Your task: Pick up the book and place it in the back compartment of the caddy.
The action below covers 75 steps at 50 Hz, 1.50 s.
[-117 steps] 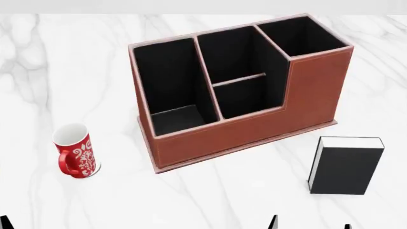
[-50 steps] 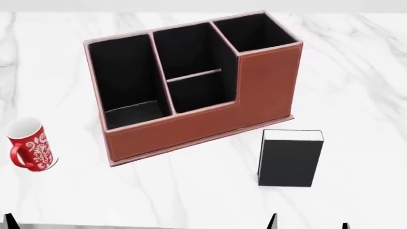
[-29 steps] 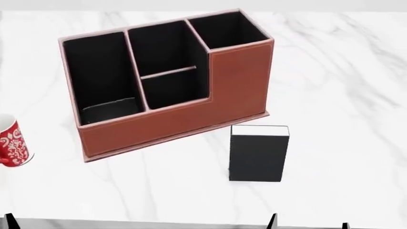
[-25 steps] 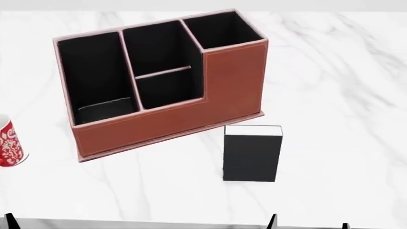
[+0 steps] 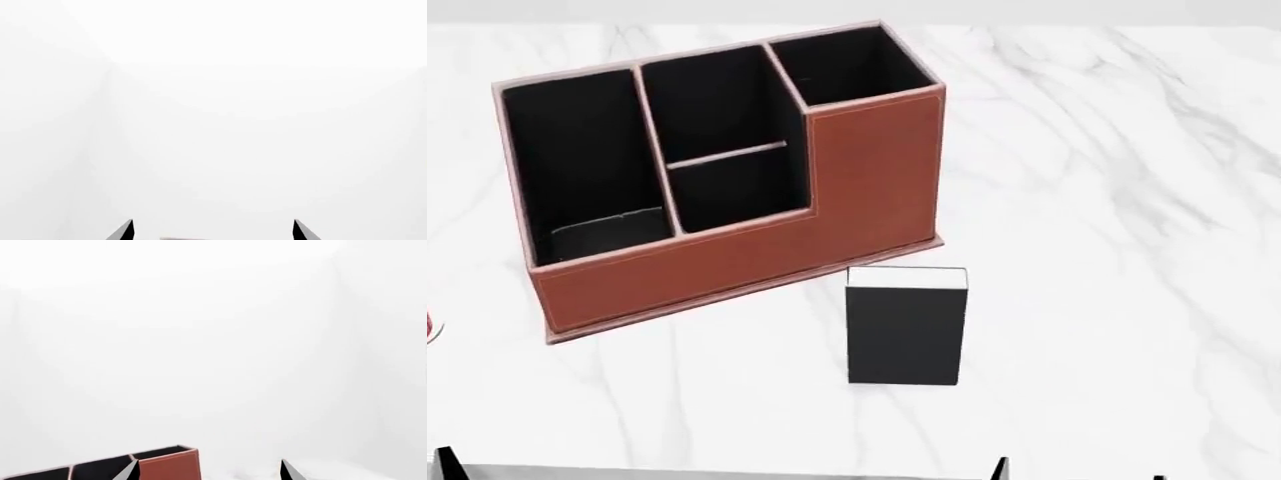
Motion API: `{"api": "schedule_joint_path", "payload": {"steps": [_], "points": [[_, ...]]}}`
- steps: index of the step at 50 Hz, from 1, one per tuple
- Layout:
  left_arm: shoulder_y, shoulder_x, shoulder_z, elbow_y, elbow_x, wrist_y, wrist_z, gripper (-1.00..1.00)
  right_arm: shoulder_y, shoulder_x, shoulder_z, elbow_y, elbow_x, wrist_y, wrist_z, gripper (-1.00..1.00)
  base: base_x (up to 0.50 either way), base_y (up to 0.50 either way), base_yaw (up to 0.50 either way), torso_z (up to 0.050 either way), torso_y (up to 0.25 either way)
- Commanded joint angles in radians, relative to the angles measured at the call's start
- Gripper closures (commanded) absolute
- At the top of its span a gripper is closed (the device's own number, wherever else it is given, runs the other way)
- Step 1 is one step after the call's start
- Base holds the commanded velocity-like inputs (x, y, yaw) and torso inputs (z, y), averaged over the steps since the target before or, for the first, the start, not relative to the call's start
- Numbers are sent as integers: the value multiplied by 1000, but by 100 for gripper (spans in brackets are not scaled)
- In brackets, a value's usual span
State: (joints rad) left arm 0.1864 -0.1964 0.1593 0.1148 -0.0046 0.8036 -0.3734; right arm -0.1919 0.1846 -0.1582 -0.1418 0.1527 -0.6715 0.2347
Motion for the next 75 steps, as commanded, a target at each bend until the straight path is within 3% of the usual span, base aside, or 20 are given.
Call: {"api": "schedule_joint_path", "payload": {"steps": [1,75], "points": [[0,-7,5,-2,-4,6,-7,-100,-21,-11,9,4,-54,-85,19,-100,0,0,0,0,0],[-7,-34,37,-10,-1,16,-46,-100,-21,19,-31,29,-58,-167,46,-100,101,0,0,0,0]]}}
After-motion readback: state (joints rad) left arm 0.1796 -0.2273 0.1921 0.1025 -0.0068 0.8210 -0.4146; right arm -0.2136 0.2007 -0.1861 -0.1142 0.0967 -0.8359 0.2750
